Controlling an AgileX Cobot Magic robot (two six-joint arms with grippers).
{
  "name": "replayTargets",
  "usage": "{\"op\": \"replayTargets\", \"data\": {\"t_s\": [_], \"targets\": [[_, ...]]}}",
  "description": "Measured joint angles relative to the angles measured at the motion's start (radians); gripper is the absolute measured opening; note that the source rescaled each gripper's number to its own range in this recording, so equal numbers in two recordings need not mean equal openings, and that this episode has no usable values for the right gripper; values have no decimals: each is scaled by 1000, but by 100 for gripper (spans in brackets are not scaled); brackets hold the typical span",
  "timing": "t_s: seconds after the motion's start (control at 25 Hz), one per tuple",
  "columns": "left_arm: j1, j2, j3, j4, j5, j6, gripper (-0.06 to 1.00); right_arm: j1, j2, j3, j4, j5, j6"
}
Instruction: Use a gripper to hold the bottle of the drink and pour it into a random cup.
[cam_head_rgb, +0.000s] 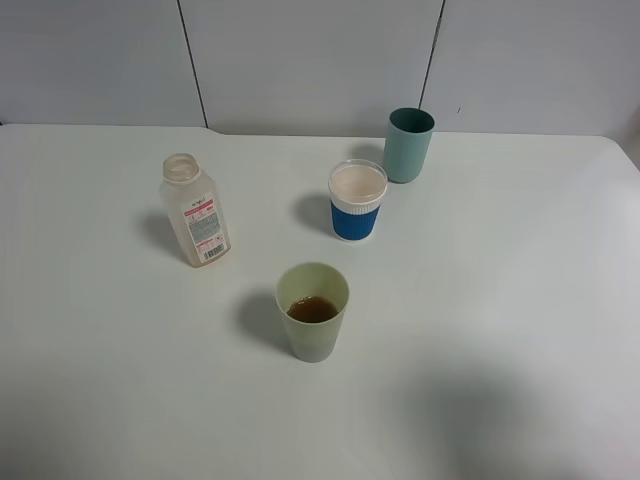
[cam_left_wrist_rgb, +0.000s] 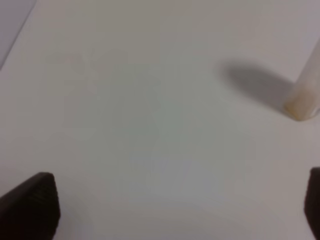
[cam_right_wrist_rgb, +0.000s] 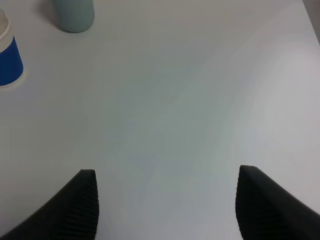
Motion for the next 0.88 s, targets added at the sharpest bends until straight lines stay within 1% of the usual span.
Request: {"op": "replayTargets", "data": {"t_s": [0.88], "targets": [[0, 0, 0, 0, 0, 1, 100, 0, 0, 0, 0, 0, 0]]}}
